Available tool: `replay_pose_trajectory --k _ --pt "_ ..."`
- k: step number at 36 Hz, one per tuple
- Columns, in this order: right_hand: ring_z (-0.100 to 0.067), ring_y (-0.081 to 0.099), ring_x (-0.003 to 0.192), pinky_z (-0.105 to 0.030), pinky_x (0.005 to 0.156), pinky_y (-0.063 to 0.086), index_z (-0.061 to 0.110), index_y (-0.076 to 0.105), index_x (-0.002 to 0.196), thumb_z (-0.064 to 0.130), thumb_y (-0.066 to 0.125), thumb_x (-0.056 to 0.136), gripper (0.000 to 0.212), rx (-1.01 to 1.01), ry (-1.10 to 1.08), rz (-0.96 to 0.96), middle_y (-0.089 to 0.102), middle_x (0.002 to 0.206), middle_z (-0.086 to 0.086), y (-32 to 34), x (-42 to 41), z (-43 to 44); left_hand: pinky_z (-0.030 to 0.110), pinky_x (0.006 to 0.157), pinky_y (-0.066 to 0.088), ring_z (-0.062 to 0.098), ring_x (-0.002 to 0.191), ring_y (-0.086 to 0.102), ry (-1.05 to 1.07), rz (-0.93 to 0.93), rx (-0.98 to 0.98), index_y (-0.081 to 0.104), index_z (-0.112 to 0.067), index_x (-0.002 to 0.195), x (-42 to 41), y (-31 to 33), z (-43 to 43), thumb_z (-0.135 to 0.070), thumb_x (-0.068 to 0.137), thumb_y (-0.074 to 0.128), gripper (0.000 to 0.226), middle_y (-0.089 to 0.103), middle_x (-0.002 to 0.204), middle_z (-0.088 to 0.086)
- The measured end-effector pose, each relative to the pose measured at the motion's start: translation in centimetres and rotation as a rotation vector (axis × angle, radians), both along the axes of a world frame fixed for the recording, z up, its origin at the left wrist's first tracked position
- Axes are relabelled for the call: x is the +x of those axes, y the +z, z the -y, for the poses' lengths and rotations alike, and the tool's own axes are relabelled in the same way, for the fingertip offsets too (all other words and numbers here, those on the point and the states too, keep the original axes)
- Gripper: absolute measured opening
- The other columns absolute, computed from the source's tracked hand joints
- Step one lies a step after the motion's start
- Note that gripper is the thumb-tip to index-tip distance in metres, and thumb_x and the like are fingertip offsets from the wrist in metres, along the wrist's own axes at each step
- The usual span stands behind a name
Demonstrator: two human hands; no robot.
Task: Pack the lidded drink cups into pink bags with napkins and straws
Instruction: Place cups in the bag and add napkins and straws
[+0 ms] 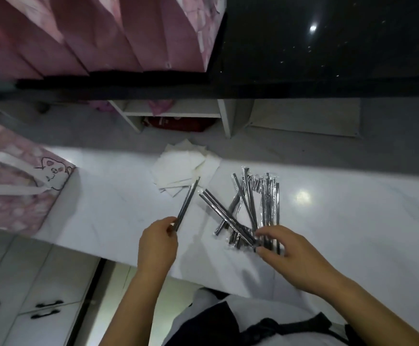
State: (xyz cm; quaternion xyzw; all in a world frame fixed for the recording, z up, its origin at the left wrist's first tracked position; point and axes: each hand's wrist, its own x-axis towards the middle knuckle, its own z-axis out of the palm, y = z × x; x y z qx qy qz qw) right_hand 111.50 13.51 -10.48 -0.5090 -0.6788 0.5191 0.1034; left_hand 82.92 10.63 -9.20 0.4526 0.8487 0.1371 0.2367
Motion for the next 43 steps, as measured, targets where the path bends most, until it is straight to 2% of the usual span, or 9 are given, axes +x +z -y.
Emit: replay_pose_trajectory --k 5,9,13,17,24,28,33,38,43 --pt "0.002 0.055 0.109 -0.021 0.092 0.048 0.043 0.059 0.121 0.040 0.062 0.094 0.028 0.004 -0.004 -0.009 0.055 0.120 0.026 0.8 0.7 -0.8 0.014 0.059 0.040 0.011 0.076 0.061 0.029 0.026 0.012 0.072 -0.017 0.117 -0.7 0.6 -0.8 -0.003 0.091 0.057 0.034 0.073 0.094 -0.001" --pt "0.015 0.049 0.111 -0.003 0.080 0.038 0.046 0.057 0.117 0.037 0.062 0.095 0.025 0.006 -0.043 -0.028 0.054 0.120 0.031 1.2 1.3 -1.0 0.035 0.058 0.052 0.014 0.063 0.064 0.062 0.317 0.004 0.075 -0.021 0.103 0.2 2.3 -1.7 0.003 0.086 0.063 0.031 0.072 0.071 -0.002" --pt "0.015 0.050 0.111 -0.004 0.087 0.036 0.042 0.061 0.121 0.037 0.063 0.094 0.027 -0.011 -0.075 -0.034 0.056 0.123 0.028 0.8 1.5 -0.8 0.049 0.066 0.057 0.027 0.065 0.067 0.036 0.516 -0.034 0.071 -0.021 0.090 1.9 2.6 -2.4 0.007 0.085 0.063 0.030 0.074 0.078 0.009" --pt "0.018 0.049 0.108 -0.004 0.086 0.037 0.044 0.060 0.116 0.035 0.064 0.094 0.024 -0.019 -0.093 -0.043 0.058 0.119 0.028 1.1 1.1 -0.4 0.017 0.046 0.047 0.030 0.074 0.069 -0.019 0.553 -0.063 0.067 -0.016 0.094 3.3 2.1 -2.9 0.009 0.090 0.058 0.027 0.069 0.095 0.014" --pt "0.010 0.055 0.105 -0.015 0.089 0.046 0.044 0.062 0.115 0.036 0.063 0.094 0.022 -0.029 -0.164 -0.022 0.062 0.114 0.024 1.3 0.1 -0.2 0.016 0.077 0.050 0.008 0.088 0.067 -0.229 0.278 0.022 0.071 -0.027 0.099 3.5 0.4 -3.5 -0.003 0.090 0.062 0.027 0.070 0.093 -0.011" --pt "-0.005 0.066 0.092 -0.021 0.083 0.053 0.034 0.068 0.108 0.023 0.068 0.093 0.019 -0.051 -0.244 -0.086 0.069 0.102 0.010 1.8 -1.2 -0.5 0.001 0.074 0.042 -0.008 0.092 0.063 -0.195 0.344 0.098 0.073 -0.026 0.107 3.1 0.6 -3.9 -0.005 0.091 0.063 0.029 0.071 0.101 -0.016" --pt "-0.016 0.070 0.089 -0.028 0.080 0.058 0.023 0.074 0.107 0.017 0.073 0.089 0.019 -0.220 -0.474 -0.301 0.074 0.099 0.000 3.0 -4.2 -1.6 0.013 0.059 0.046 0.001 0.063 0.064 -0.142 0.739 0.023 0.076 -0.028 0.092 2.6 2.1 -4.1 0.003 0.082 0.073 0.032 0.075 0.076 -0.008" --pt "-0.013 0.068 0.076 -0.031 0.079 0.057 0.009 0.075 0.101 0.011 0.068 0.089 0.013 -0.256 -0.717 -0.507 0.073 0.086 -0.006 4.6 -7.4 -3.6 0.037 0.069 0.055 0.024 0.070 0.066 -0.195 0.947 -0.078 0.079 -0.015 0.095 1.8 2.4 -3.7 0.007 0.078 0.076 0.028 0.074 0.082 0.016" --pt "-0.020 0.068 0.070 -0.040 0.075 0.058 -0.009 0.071 0.092 0.008 0.068 0.090 0.018 -0.235 -0.806 -0.558 0.070 0.075 -0.011 4.6 -9.2 -4.2 0.033 0.073 0.060 0.024 0.072 0.069 -0.161 1.052 -0.090 0.078 -0.006 0.095 0.7 1.7 -3.7 0.008 0.077 0.076 0.022 0.073 0.087 0.023"
